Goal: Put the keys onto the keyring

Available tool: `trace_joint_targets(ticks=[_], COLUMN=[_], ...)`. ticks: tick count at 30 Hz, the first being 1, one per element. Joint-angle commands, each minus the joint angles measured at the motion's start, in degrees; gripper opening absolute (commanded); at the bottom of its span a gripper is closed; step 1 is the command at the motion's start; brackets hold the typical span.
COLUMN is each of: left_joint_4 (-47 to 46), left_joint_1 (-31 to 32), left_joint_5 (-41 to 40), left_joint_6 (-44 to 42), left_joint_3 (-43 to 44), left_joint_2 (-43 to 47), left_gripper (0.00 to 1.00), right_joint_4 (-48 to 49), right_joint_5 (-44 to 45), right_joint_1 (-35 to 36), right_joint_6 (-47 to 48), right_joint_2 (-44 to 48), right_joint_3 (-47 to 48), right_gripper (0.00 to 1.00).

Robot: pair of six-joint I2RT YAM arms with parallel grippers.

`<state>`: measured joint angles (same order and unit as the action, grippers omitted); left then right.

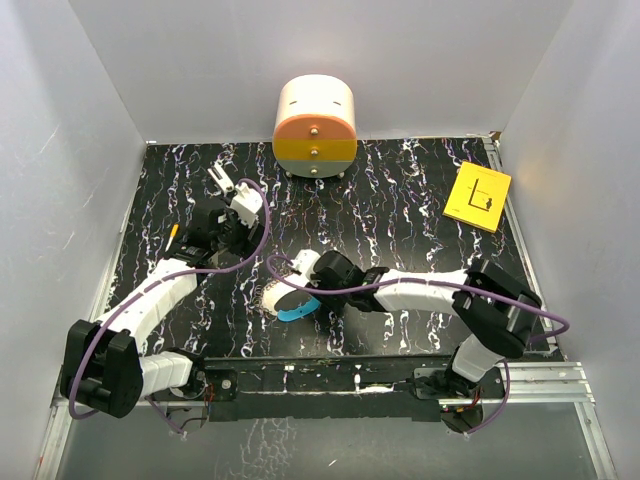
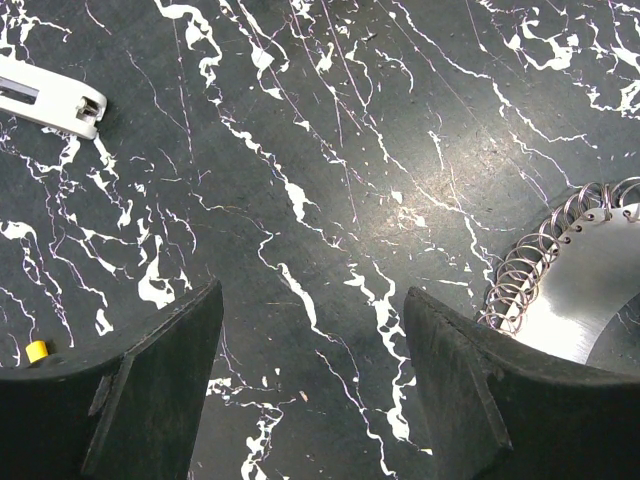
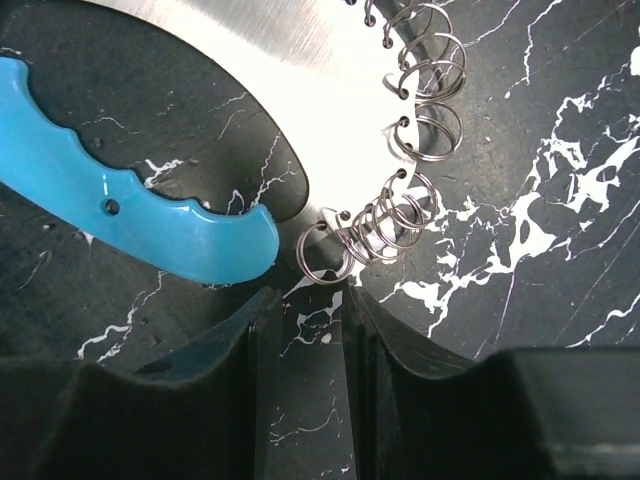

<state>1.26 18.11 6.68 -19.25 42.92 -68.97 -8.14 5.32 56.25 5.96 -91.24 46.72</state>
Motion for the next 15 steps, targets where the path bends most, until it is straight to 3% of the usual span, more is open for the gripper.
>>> trace_joint_targets(ticks=[1, 10, 15], left_joint_4=[-1.26, -1.43, -1.45], left_joint_1=[-0.26, -0.26, -0.19], left_joint_5=[0.88, 1.05, 1.06], left_joint_6=[0.26, 0.17, 0.0], left_joint_3=[-0.87, -1.04, -1.25], left_joint_2=[0.48, 0.67, 0.78], left_gripper=[0.72, 0.72, 0.73], right_joint_4=[5.15, 5.94, 6.16], right_joint_5=[1.0, 2.37, 3.25], right_joint_1=[0.34, 0.35, 0.33], right_joint_6=[1.42, 1.84, 2.3], right_joint_2=[-1.54, -2.7, -3.8], right_joint_3=[2.97, 3.49, 3.57], right_gripper=[0.35, 0.33, 0.23])
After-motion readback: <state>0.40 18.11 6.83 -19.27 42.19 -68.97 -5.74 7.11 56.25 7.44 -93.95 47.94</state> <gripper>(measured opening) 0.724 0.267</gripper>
